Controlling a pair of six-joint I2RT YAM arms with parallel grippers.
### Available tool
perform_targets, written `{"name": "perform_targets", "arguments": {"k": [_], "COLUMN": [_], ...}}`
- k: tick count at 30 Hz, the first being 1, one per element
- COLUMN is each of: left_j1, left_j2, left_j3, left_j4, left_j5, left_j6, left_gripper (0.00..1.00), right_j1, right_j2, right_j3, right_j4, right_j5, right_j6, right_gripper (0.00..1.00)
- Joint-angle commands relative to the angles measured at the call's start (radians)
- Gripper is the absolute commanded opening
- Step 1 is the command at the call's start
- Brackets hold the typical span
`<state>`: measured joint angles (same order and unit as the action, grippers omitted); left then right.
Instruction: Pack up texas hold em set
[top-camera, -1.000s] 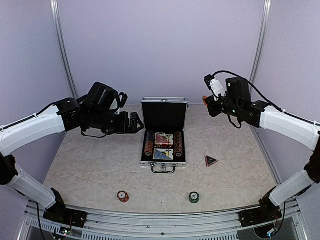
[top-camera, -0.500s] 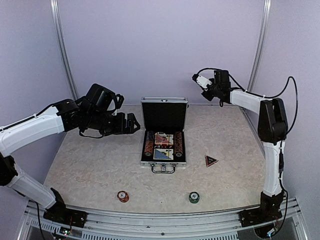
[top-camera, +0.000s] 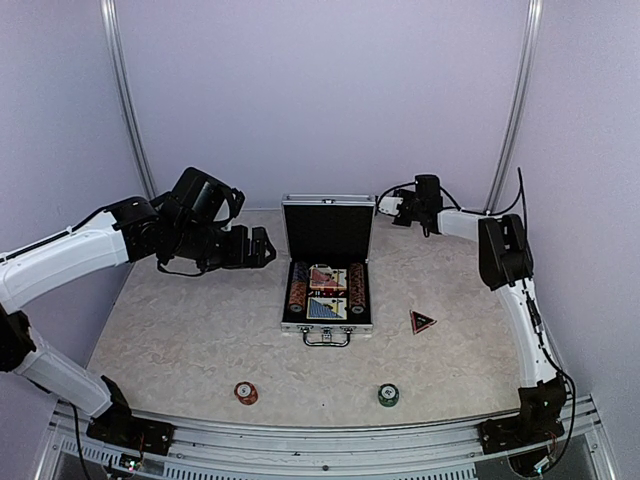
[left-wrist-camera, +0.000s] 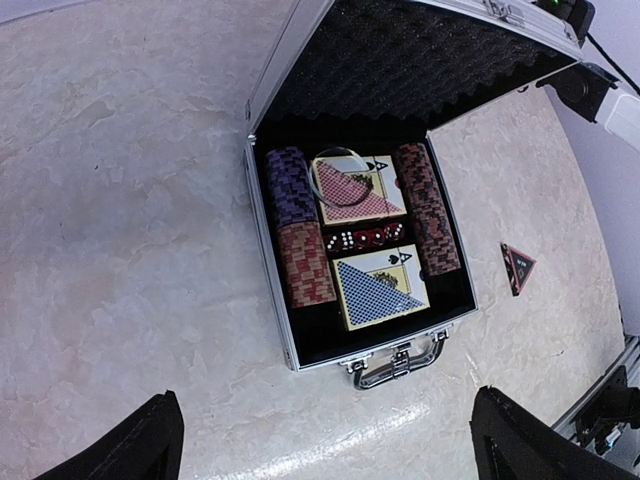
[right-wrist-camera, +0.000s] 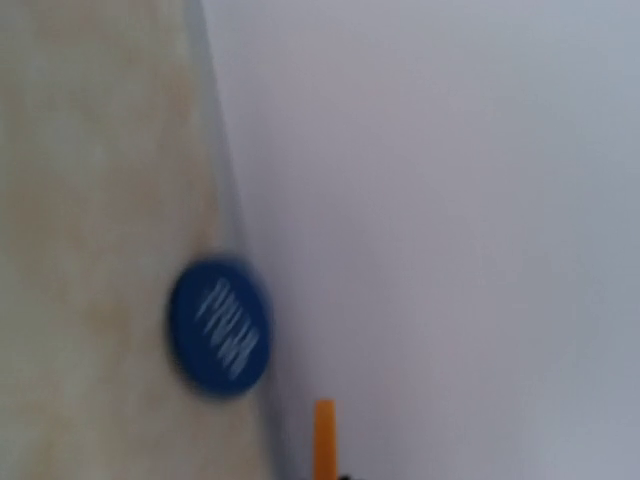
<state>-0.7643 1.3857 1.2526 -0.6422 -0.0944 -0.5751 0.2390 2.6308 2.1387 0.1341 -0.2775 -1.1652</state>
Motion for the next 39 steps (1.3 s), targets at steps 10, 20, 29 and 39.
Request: {"name": "perform_targets", "arguments": {"k": [10, 20, 29, 39], "left_j1": [0.008, 0.01, 0.01, 0.02], "left_j2": [0.033, 0.06, 0.064, 0.064], "left_j3": [0.058, 0.064, 0.038, 0.033], "left_j4": [-0.058, -0.08, -0.08, -0.085], "left_j5": [-0.029, -0.036, -0.036, -0.044], "left_j6": [0.0, -0.024, -0.049, -0.042], "left_gripper": [0.99, 0.99, 0.99, 0.99], "right_j1": [-0.049, -0.066, -0.06, -0.042], "right_j2": [0.144, 0.233, 0.264, 0.272], "right_j3": [0.217, 0.245, 0.265, 0.271], "right_j4": [-0.004, 0.048, 0.075, 0.021], "right_j5": [-0.266, -0.298, -0.331, -0.309], "right_j6": [-0.223, -0.297, -0.377, -0.561], "right_gripper": [0.0, 0.0, 0.0, 0.0]}}
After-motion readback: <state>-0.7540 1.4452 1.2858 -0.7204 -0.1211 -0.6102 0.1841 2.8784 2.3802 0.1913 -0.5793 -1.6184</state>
